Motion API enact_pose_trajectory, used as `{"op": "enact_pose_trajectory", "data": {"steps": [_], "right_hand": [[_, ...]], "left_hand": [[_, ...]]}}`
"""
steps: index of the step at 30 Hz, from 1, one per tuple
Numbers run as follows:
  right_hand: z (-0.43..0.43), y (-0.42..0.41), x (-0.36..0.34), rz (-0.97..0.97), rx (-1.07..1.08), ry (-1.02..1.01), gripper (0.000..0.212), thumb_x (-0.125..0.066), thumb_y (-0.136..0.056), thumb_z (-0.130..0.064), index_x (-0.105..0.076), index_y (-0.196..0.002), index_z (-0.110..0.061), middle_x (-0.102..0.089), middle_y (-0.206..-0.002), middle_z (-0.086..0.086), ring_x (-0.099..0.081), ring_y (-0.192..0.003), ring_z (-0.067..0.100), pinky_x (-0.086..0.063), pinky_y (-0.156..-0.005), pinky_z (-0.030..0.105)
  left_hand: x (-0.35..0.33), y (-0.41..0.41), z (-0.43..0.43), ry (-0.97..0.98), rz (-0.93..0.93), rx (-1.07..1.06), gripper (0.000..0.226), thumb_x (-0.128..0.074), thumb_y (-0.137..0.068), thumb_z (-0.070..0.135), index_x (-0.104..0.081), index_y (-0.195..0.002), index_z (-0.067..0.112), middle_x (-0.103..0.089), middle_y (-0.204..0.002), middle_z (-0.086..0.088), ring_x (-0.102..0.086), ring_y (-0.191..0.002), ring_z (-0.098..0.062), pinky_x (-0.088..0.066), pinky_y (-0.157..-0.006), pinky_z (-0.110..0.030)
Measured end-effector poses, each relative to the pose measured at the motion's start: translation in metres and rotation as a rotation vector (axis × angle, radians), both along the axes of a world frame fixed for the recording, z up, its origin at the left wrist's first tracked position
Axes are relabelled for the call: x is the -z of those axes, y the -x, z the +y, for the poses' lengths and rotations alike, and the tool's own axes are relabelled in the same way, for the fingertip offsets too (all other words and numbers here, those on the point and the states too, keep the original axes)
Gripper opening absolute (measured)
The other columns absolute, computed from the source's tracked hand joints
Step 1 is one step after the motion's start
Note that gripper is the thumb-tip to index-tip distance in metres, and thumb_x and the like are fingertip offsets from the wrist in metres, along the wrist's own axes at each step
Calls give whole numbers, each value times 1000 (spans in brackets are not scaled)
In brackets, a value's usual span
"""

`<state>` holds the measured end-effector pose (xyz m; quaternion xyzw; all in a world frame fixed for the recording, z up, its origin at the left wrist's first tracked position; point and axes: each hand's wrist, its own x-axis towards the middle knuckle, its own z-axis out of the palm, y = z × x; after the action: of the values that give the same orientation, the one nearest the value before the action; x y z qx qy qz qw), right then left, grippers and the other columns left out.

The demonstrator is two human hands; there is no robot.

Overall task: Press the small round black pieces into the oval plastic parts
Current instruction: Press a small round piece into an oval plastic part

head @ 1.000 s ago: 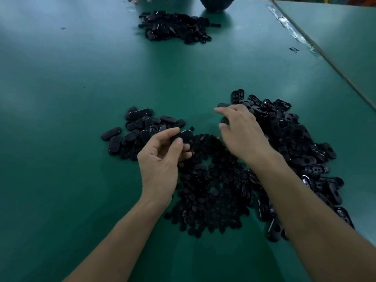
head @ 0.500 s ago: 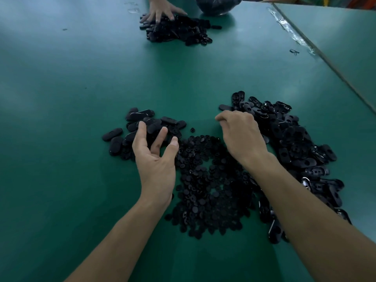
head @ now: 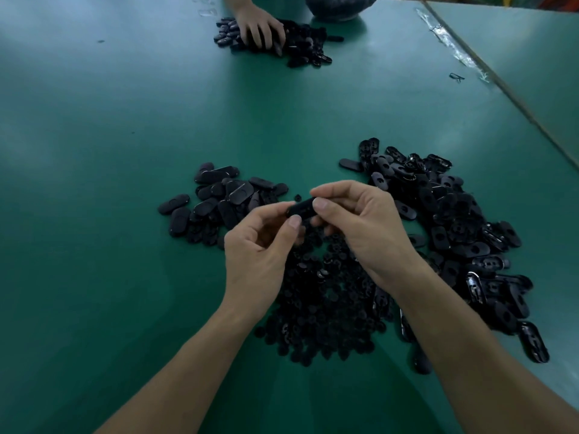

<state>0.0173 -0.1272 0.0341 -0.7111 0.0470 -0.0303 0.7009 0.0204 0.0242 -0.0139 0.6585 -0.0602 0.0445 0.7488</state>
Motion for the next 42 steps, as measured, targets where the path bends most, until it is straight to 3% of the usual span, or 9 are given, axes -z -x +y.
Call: {"op": "enact_pose_trajectory", "data": {"steps": [5,12,19,21,26,30,32,34,42], "right_hand": [[0,4,2,-6,28,95,9,-73,-90,-11,-74,-93,-19,-74,-81,-3,-66,-70,4,-49,-62,14],[0,7,7,33,4,131,1,-73,-90,-14,-73,-90,-15,-72,-74,-7,-63,-64,1,-47,-60,11],[5,7,6,54,-70,109,1,-70,-93,-12,-70,-92,-12,-76,-80,6,-71,-70,15,-53,-61,22],[4,6,6,65,-80,200,4,-69,-93,-14,-73,-91,-15,-77,-79,2,-72,-71,13,-53,-63,20],[-2,6,7,13,-29,711,9,-72,-91,-21,-75,-99,-24,-69,-82,-17,-63,-77,-7,-47,-71,7],[3,8,10,-6,-133,932,24,-71,-92,-31,-72,-115,-26,-61,-95,-11,-55,-82,2,-51,-82,25],[7,7,11,8,-169,996,29,-65,-95,-36,-68,-123,-29,-55,-100,-8,-54,-92,9,-50,-85,31],[10,7,11,13,-183,1030,27,-62,-97,-39,-68,-123,-32,-52,-99,-7,-52,-97,12,-49,-86,34],[10,6,15,-46,-132,1018,16,-63,-97,-30,-73,-109,-26,-58,-96,-6,-56,-92,14,-51,-84,36]], "left_hand": [[0,0,0,6,17,3,15,-68,-94,8,-72,-101,21,-76,-84,3,-72,-75,-13,-56,-70,-19],[1,0,1,49,32,-2,8,-67,-93,18,-71,-100,21,-75,-86,1,-72,-78,-14,-58,-72,-23],[-1,0,1,86,42,24,7,-71,-93,16,-73,-99,14,-77,-89,-4,-75,-81,-21,-59,-74,-25],[0,0,0,97,46,16,5,-68,-95,14,-72,-98,13,-77,-87,-3,-75,-80,-19,-60,-73,-24],[2,-2,-1,132,76,-14,13,-58,-102,11,-69,-105,17,-72,-84,6,-73,-81,-15,-59,-72,-24],[4,-3,-2,153,93,-58,25,-53,-104,10,-68,-118,24,-71,-100,-2,-71,-85,-11,-59,-73,-25],[4,-4,-1,137,78,-74,31,-54,-103,9,-67,-119,32,-67,-110,-10,-69,-88,-8,-59,-76,-24],[4,-4,-1,122,69,-70,32,-55,-103,8,-66,-120,33,-71,-99,3,-69,-87,-7,-59,-75,-23],[4,-4,-1,96,50,-106,25,-59,-100,3,-68,-104,26,-72,-88,12,-68,-80,-5,-57,-71,-21]]}}
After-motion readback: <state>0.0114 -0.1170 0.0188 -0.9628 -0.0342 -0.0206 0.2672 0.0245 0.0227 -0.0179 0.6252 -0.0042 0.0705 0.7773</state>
